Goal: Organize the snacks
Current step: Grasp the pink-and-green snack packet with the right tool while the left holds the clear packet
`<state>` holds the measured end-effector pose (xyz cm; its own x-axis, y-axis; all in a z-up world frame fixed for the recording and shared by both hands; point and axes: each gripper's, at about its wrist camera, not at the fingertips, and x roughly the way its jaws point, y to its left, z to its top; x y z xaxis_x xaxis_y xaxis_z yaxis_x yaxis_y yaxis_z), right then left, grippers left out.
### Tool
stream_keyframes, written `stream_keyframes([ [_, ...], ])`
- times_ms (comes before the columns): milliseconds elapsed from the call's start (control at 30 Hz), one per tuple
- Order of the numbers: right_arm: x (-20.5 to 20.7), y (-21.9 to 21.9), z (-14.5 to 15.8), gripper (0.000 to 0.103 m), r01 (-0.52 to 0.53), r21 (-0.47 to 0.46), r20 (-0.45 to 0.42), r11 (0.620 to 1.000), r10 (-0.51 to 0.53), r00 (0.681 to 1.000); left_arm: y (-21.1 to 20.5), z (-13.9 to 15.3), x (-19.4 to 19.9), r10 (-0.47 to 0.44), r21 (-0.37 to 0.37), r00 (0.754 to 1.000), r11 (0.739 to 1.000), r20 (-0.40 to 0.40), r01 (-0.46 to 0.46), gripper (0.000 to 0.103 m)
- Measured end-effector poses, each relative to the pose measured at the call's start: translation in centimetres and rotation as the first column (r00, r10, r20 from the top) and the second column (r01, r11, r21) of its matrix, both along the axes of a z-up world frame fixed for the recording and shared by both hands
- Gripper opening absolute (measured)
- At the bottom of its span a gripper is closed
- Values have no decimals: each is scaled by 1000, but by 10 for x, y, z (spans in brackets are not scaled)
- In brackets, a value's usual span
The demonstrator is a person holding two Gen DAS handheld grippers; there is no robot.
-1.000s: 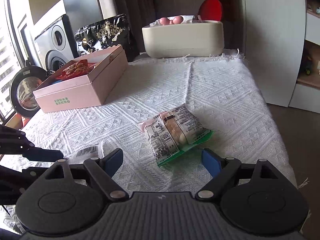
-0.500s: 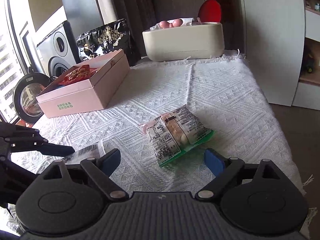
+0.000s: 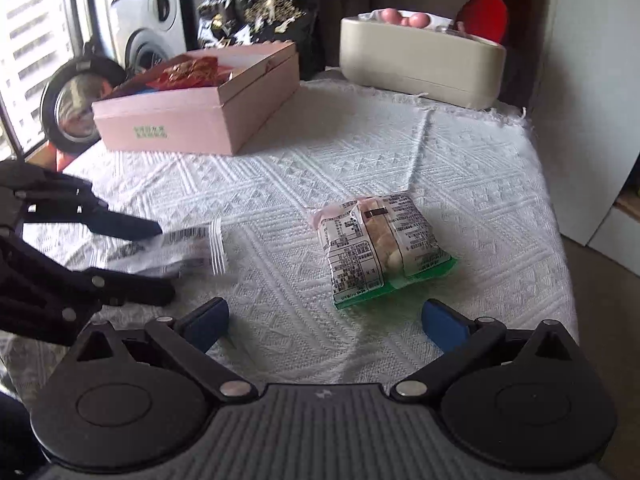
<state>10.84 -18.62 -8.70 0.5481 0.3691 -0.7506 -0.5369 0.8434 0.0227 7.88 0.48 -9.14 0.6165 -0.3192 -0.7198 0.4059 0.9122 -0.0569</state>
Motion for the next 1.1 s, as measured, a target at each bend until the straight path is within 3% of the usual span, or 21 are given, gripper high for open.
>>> stream_keyframes([
  [133, 10, -9, 15, 99, 86, 36, 79, 996, -88, 993, 0, -1, -3, 11, -4, 1000, 1000, 14, -11, 55],
  [300, 39, -24, 9, 98, 212, 86, -8, 973, -212, 977, 12, 2, -3, 70, -46, 998, 996, -8, -70, 45],
  [400, 38, -25, 0, 97, 192, 143, -109, 971, -177, 978, 22, 3, -6, 111, -44, 994, 993, -18, -112, 45],
  [533, 19, -13, 4, 96, 99, 161, -109, 982, -82, 991, 24, 4, -7, 109, -36, 994, 993, -20, -110, 45],
  [633, 8, -4, 12, 96, 57, 124, -51, 991, -51, 997, 21, 5, -7, 113, -22, 993, 993, -17, -113, 46],
  [800, 6, 6, 18, 96, 69, -26, 130, 997, -65, 989, 20, 4, -8, 122, -27, 992, 992, -18, -123, 46],
  [1033, 31, -3, 3, 96, 179, -31, 80, 983, -176, 981, 19, 3, -9, 159, -37, 987, 986, -13, -160, 46],
  [1100, 25, -2, 3, 96, 115, 4, 22, 993, -115, 993, 18, 3, -10, 161, -31, 987, 986, -10, -161, 46],
])
